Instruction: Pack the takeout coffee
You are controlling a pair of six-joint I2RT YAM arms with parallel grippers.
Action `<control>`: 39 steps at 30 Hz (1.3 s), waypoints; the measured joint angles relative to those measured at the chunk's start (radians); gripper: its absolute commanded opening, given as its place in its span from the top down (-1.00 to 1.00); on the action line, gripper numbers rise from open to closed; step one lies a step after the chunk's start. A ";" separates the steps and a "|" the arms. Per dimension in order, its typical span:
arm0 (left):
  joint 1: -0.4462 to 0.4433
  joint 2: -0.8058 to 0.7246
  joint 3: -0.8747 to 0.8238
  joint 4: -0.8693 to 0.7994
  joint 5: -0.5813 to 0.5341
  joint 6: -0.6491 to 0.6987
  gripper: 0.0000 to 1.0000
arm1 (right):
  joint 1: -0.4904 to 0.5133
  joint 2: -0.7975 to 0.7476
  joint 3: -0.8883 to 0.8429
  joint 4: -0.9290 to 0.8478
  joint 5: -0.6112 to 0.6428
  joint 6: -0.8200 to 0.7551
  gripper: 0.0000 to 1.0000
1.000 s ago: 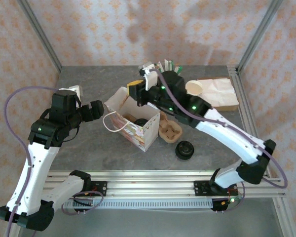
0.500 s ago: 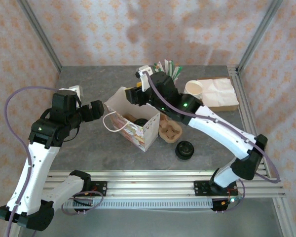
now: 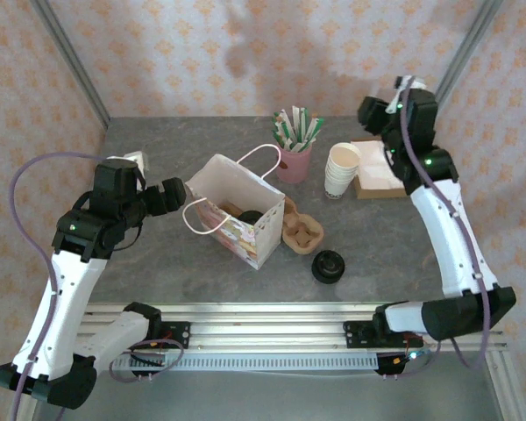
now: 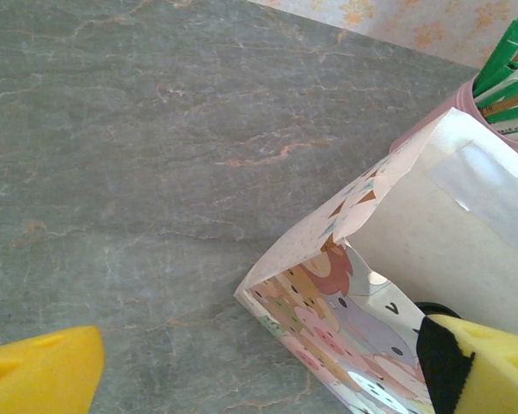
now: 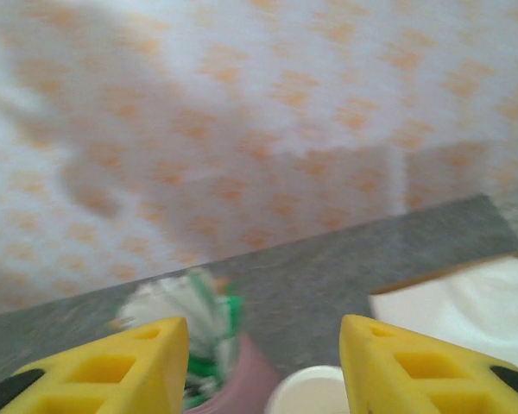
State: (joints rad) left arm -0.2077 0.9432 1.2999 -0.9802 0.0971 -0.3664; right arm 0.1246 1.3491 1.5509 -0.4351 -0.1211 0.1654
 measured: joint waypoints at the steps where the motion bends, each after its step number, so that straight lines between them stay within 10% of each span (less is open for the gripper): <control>1: 0.000 0.002 0.000 0.000 0.001 0.000 -0.89 | -0.053 0.031 -0.001 -0.002 -0.026 0.016 0.08; 9: 0.000 0.015 0.000 -0.004 0.016 0.002 -0.89 | -0.261 0.348 -0.004 -0.038 -0.143 0.068 0.14; 29: 0.000 0.022 -0.033 -0.012 0.061 0.020 -0.90 | -0.276 0.830 0.310 -0.269 -0.032 -0.064 0.16; 39: 0.000 0.022 -0.033 -0.014 0.061 0.019 -0.89 | -0.276 0.901 0.320 -0.273 -0.034 -0.060 0.71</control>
State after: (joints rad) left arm -0.2073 0.9649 1.2667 -0.9947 0.1581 -0.3470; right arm -0.1516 2.2498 1.8709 -0.7078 -0.1547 0.1055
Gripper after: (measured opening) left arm 0.947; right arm 0.182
